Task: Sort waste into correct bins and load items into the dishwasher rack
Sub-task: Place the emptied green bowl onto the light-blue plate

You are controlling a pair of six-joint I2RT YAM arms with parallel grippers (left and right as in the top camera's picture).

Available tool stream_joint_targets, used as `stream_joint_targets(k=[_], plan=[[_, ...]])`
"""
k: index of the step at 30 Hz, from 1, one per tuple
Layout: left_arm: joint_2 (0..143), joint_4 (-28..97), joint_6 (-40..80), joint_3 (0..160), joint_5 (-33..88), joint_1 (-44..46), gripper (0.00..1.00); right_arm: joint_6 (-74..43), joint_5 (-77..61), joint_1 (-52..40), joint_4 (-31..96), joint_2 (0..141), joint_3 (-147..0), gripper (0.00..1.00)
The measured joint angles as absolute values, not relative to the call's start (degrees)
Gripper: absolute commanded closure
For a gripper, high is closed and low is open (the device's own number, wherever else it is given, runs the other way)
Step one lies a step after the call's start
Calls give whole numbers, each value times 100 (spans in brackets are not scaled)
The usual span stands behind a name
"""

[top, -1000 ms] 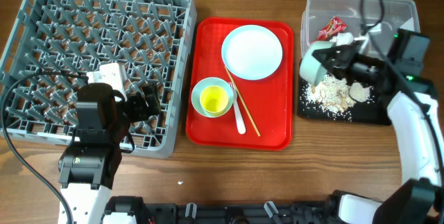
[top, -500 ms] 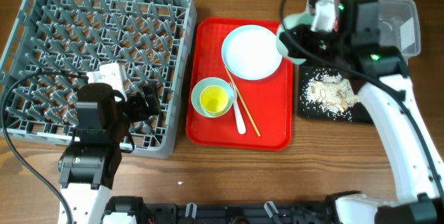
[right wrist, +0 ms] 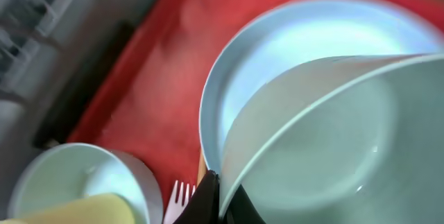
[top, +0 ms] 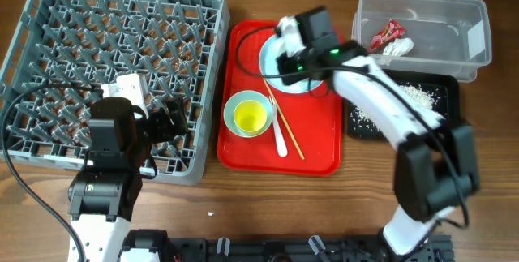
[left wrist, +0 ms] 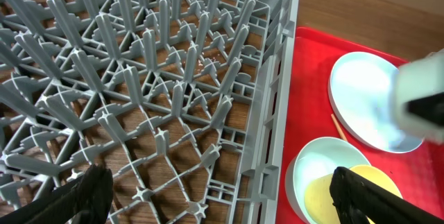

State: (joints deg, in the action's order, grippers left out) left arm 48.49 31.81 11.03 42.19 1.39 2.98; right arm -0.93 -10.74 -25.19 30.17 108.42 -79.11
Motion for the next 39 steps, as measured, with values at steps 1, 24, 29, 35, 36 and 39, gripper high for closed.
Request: stream_joint_targets(k=[1,24,29,35,36,39], plan=[[4849,3183,1103,4219,137,298,0,-73,-1061,-2578,2998,10956,-7911,96],[4849,3188,1103,4219,137,298,0,8,-873,-3109,4141,11251,-8829,62],[4849,3190,1103,4219,137,298,0,-150,-941,-3109,4528,10779,-9474,59],[4849,3192,1103,4219,139,298,0,-646,-1363,-3111,5356,10575,-9402,58],[4849,3192,1103,4219,137,298,0,-760,-1393,-3109,5419,10575,-9292,57],[4849,3192,1103,4219,139,298,0,-1011,-1439,-3109,5411,10575,-8917,57]])
